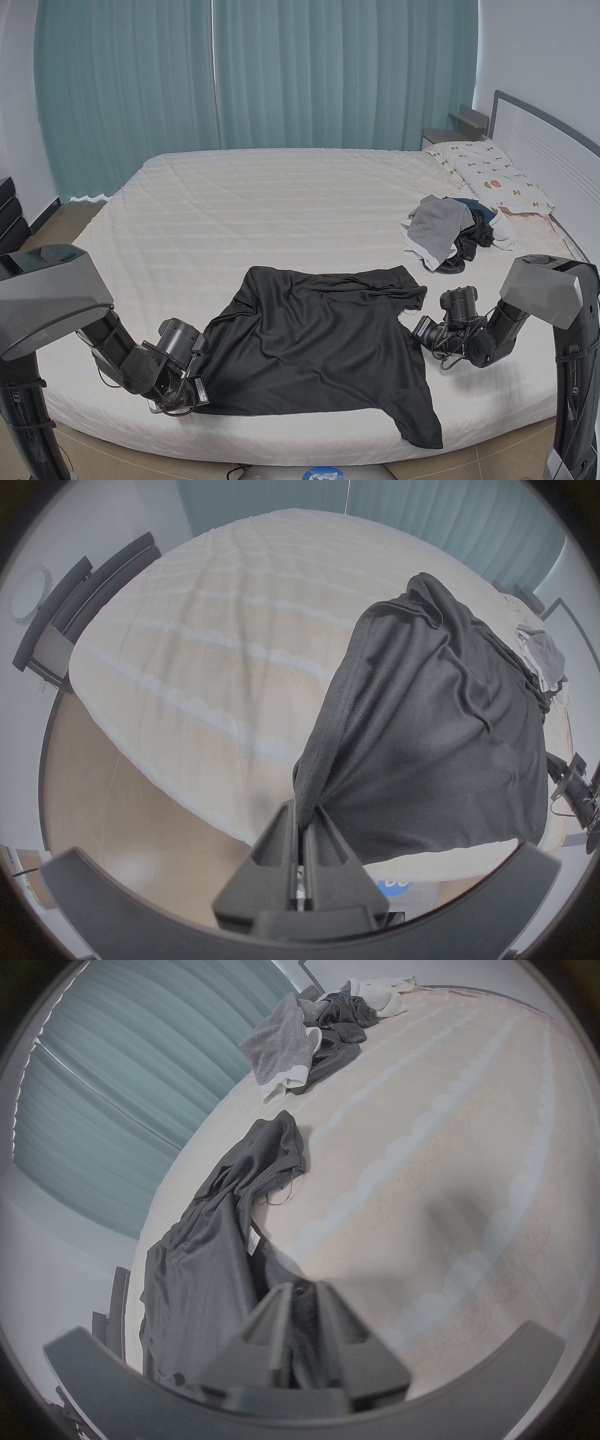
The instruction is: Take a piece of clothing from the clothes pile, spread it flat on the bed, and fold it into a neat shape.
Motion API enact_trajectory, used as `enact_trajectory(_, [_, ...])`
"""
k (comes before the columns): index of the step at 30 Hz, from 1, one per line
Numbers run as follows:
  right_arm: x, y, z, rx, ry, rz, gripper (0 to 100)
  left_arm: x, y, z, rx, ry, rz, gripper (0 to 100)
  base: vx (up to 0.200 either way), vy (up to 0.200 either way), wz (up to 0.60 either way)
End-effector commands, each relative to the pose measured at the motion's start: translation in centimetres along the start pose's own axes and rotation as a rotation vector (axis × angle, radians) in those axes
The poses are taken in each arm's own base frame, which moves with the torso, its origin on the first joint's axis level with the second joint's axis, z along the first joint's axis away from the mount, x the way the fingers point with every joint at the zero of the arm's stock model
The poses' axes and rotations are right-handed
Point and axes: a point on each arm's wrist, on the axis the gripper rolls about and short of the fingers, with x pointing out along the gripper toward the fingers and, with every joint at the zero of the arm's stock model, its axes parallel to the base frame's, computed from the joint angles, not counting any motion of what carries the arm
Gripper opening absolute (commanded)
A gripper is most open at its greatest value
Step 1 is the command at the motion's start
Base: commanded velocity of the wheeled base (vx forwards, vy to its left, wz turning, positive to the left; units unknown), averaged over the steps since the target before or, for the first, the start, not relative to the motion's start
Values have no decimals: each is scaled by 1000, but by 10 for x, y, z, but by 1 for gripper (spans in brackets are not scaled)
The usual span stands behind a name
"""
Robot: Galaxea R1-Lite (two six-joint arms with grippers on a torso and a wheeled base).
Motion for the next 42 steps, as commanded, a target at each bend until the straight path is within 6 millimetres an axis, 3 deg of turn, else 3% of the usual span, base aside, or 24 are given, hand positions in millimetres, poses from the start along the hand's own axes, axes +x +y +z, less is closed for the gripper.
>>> enact_trajectory(1, [1,-1,-1,0,0,-7,0,0,0,0,1,5,5,0,0,0,0])
enact_trajectory(7, [-7,-5,12,22,-35,-14,0,0,-1,2,-5,-3,-1,0,0,0,0])
enact_trajectory(10, [-31,-10,40,59,-121,-29,0,-1,-1,4,-8,-10,-4,0,0,0,0])
enact_trajectory(11, [-32,-11,42,59,-125,-29,0,-1,-1,4,-8,-10,-4,0,0,0,0])
enact_trajectory(14, [-63,-20,69,86,-204,-38,0,-1,1,0,4,4,7,0,0,0,0])
enact_trajectory(20, [-77,-35,86,54,-250,-72,0,-2,3,-7,48,27,20,0,0,0,0])
enact_trajectory(21, [-82,-47,92,22,-262,-108,0,-4,7,-12,89,56,42,0,0,0,0])
enact_trajectory(25, [-80,-57,96,2,-272,-134,0,-7,9,-17,112,94,69,0,0,0,0])
enact_trajectory(29, [-64,-67,91,5,-252,-155,0,-9,6,-24,142,128,79,0,0,0,0])
enact_trajectory(36, [-48,-62,78,-19,-229,-132,0,-6,2,-23,138,121,67,0,0,0,0])
enact_trajectory(37, [-43,-63,73,-23,-214,-135,100,-5,1,-23,136,119,57,100,0,0,0])
enact_trajectory(42, [-39,-56,61,-41,-204,-109,100,-5,-1,-20,124,116,31,100,0,0,0])
